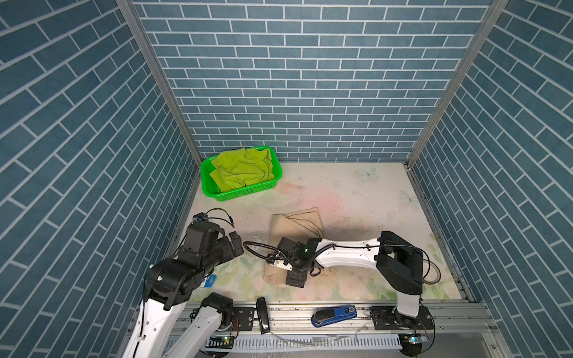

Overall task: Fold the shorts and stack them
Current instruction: 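Carry the folded shorts away from the robot with the right gripper while the left withdraws, then lower the folded shorts onto the stack in the far corner with the right gripper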

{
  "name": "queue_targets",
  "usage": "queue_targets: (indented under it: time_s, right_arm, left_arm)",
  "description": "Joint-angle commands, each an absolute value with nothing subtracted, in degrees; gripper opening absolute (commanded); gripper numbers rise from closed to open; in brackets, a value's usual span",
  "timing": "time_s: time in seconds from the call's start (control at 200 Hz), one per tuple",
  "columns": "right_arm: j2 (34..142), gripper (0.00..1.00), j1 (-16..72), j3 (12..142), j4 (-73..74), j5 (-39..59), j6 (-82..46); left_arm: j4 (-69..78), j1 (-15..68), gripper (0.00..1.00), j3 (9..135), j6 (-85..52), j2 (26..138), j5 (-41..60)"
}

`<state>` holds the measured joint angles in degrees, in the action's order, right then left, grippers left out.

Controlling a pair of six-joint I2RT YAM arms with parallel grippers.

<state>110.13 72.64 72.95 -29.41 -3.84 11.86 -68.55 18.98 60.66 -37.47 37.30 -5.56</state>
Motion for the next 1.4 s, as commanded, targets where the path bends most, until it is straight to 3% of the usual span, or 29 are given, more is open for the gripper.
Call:
queue_targets:
  time_s: [0.0, 0.08, 0.25, 0.395, 0.925, 1.285, 1.395]
  right_arm:
    - [112.6, 0.93, 72.91, 74.51, -27.97, -9.85, 12.03]
    - [113.72, 0.86, 72.62, 75.77, -27.68, -11.29, 9.26]
    - [117.32, 0.61, 68.47, 79.54, -29.5, -12.51, -0.79]
    - [119.58, 0.54, 61.62, 82.54, -31.44, -14.67, -7.04]
    - [133.4, 0.55, 28.62, 108.19, -41.7, -12.78, -8.7]
    - [142.42, 0.66, 20.31, 131.92, -51.25, -10.63, -5.77]
    - [136.62, 0.75, 20.52, 124.7, -48.18, -8.81, -2.81]
  left_arm:
    - [-70.09, 18.53, 1.0, 60.29, -36.61, 37.48, -6.64]
    - [-70.14, 18.52, 1.0, 60.04, -36.65, 37.39, -6.66]
    - [-70.31, 18.54, 1.0, 59.33, -36.88, 37.42, -6.61]
    - [-69.8, 18.54, 1.0, 58.76, -36.83, 38.07, -6.47]
    - [-65.18, 18.46, 1.0, 55.15, -36.71, 42.26, -3.58]
    - [-60.59, 18.37, 1.0, 54.16, -35.24, 46.68, -0.54]
    - [-60.22, 18.45, 1.0, 53.58, -35.33, 46.95, 0.18]
